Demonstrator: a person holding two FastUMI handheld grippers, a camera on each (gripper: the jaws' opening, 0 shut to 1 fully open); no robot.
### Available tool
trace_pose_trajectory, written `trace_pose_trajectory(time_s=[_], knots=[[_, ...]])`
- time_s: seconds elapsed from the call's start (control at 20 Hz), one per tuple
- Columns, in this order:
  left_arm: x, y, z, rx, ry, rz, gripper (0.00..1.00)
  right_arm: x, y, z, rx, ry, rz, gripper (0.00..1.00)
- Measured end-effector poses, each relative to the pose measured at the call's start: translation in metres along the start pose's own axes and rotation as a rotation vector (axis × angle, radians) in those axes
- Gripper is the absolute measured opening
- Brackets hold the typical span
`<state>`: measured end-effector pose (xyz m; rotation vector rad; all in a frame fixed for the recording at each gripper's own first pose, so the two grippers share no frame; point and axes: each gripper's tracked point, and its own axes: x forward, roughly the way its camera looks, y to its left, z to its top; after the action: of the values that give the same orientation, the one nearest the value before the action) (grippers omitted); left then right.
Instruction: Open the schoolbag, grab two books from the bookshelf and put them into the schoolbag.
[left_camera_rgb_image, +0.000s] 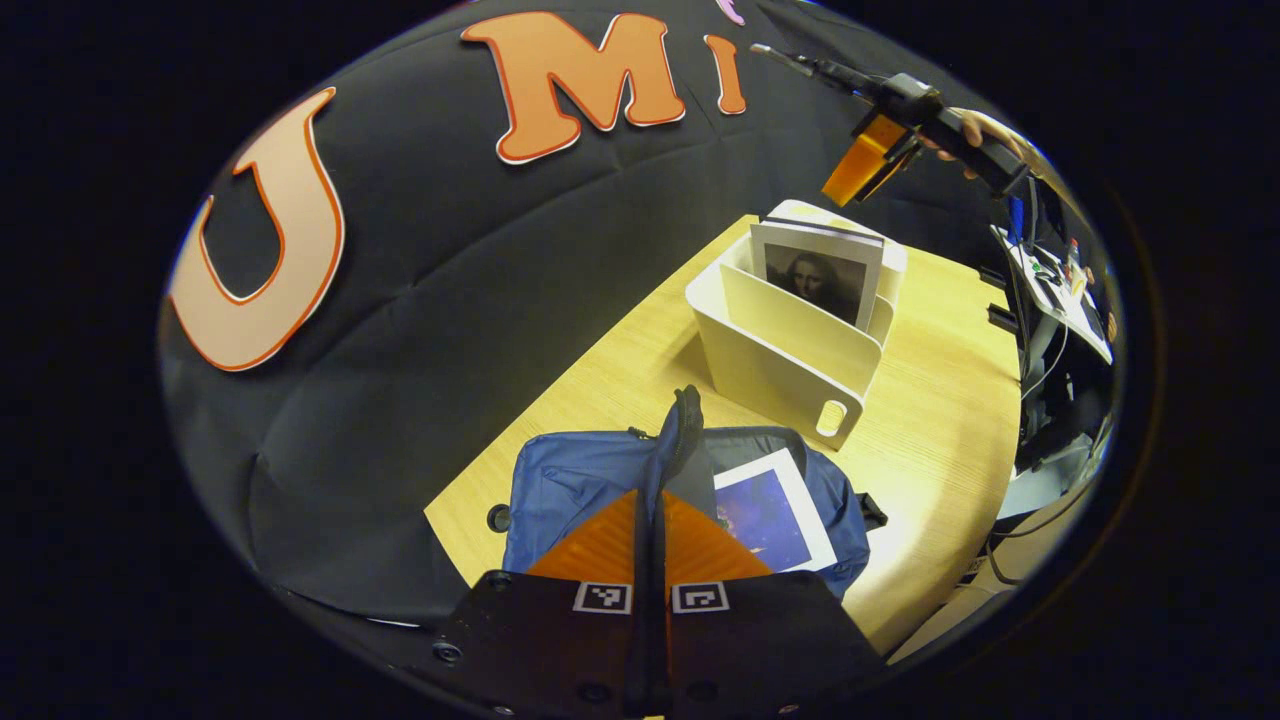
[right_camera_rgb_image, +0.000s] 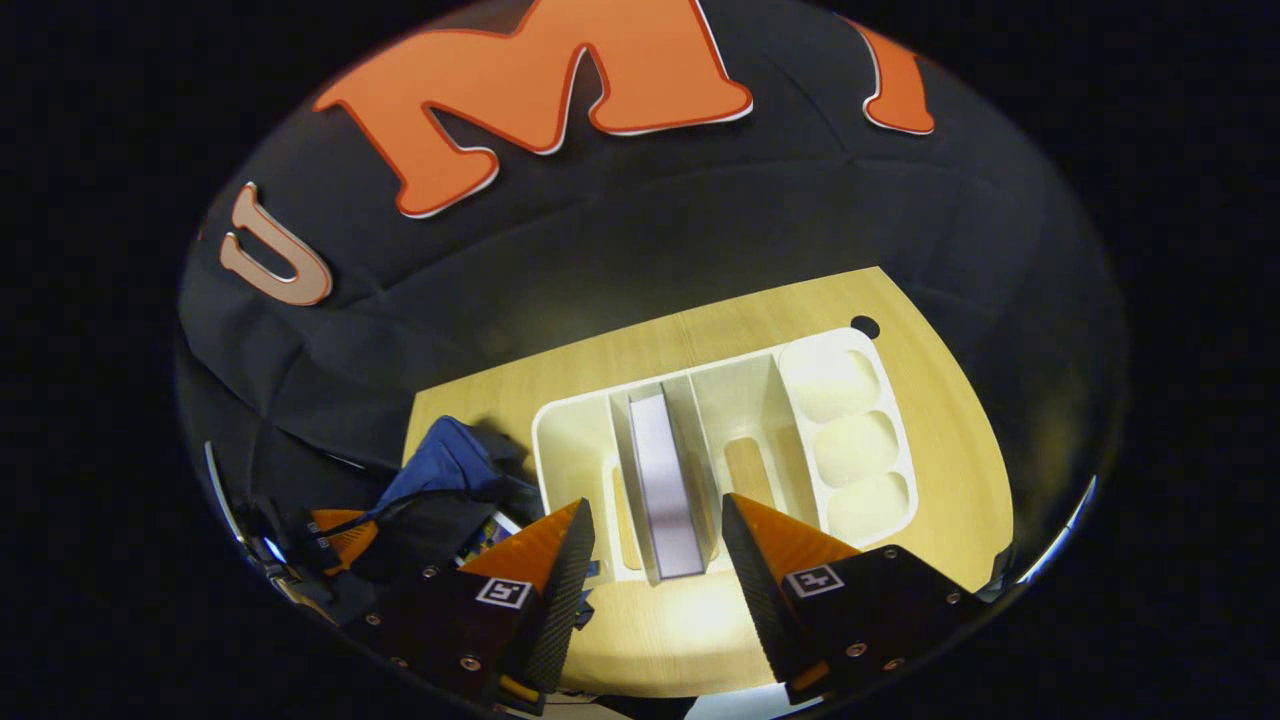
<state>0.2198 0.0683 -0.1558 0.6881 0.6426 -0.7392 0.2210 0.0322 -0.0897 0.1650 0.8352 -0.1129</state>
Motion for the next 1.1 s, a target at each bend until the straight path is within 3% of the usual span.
trace_pose_trajectory(time_s=[0.2, 0.45, 0.5, 0.55, 0.65, 0.7, 0.75, 0.8, 1.1], knots=[[0.003, 0.004, -0.008, -0.015, 0.017, 0.005, 0.0, 0.047, -0.004, -0.006, -0.011, 0.104, -0.032, 0.77], [0.008, 0.009, -0.014, -0.029, 0.037, 0.005, 0.01, 0.069, 0.002, -0.015, -0.022, 0.176, -0.026, 0.77], [0.009, 0.009, -0.015, -0.032, 0.04, 0.004, 0.09, 0.071, 0.0, -0.016, -0.028, 0.184, -0.036, 0.77], [0.01, 0.009, -0.016, -0.035, 0.042, 0.003, 0.01, 0.072, -0.003, -0.017, -0.035, 0.194, -0.045, 0.75], [0.011, 0.009, -0.017, -0.041, 0.046, 0.0, 0.01, 0.08, -0.008, -0.021, -0.039, 0.199, -0.075, 0.46], [0.011, 0.008, -0.018, -0.043, 0.049, -0.002, 0.01, 0.085, -0.009, -0.021, -0.034, 0.198, -0.082, 0.4], [0.011, 0.008, -0.018, -0.043, 0.049, -0.004, 0.09, 0.076, -0.007, -0.021, -0.033, 0.199, -0.083, 0.34], [0.011, 0.008, -0.017, -0.043, 0.049, -0.005, 0.01, 0.075, -0.008, -0.019, -0.033, 0.194, -0.085, 0.33], [0.012, 0.006, -0.018, -0.048, 0.05, -0.014, 0.01, 0.042, 0.002, -0.003, -0.018, 0.13, -0.046, 0.32]])
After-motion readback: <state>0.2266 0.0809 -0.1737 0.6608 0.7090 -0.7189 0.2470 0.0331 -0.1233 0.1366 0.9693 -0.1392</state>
